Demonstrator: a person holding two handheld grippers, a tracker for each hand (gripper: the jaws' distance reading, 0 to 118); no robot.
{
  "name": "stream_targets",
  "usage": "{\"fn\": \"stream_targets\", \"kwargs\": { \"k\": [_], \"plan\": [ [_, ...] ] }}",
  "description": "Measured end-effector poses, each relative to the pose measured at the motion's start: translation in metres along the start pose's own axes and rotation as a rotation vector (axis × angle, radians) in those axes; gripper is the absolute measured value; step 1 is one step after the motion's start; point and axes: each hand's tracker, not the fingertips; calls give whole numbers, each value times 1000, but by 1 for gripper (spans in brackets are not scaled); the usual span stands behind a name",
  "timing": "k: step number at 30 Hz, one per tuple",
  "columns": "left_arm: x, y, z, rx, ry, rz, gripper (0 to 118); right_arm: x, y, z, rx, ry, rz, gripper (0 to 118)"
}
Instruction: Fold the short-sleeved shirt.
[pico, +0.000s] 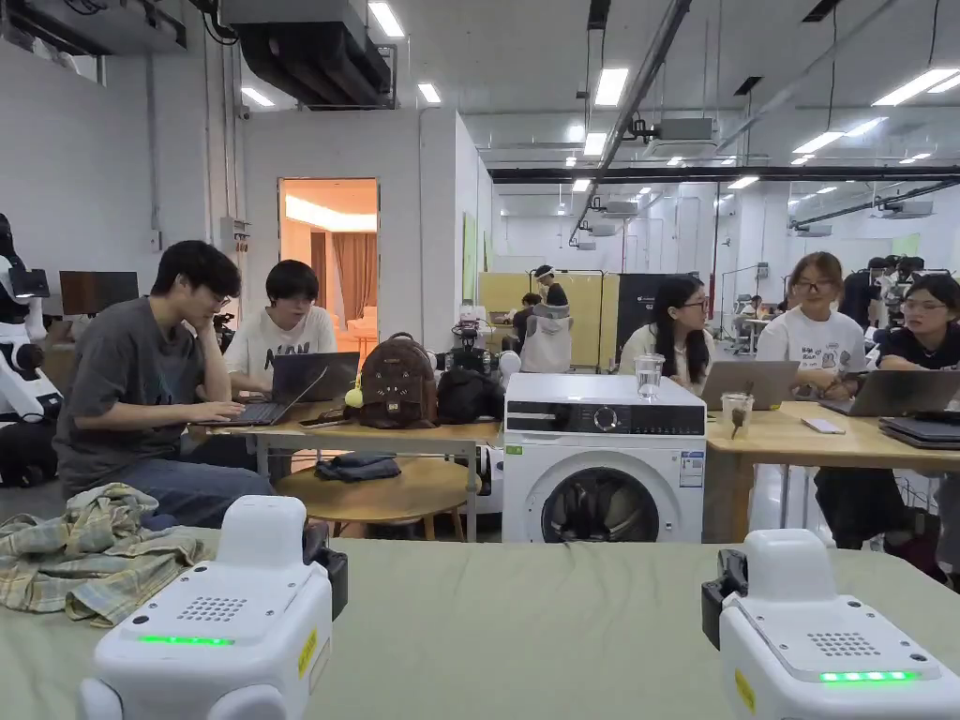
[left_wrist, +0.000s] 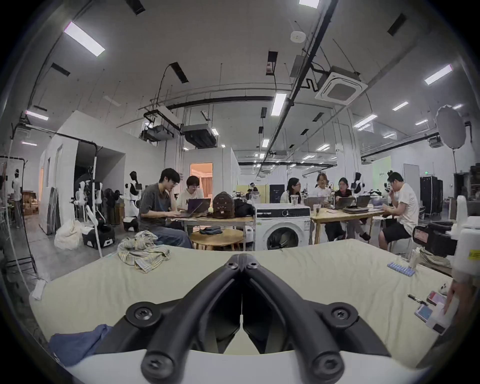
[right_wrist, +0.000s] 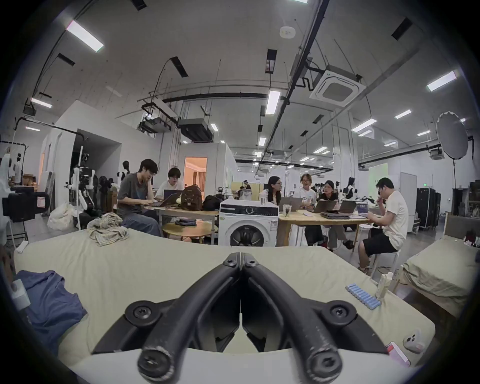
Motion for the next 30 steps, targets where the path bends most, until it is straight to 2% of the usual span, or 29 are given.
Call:
{"fn": "stream_targets", "kwargs": {
  "k": [30],
  "plan": [
    [-1,-8,5,-6,-14,19,0,2,-8,6,-23,4,3,0]
  ]
}}
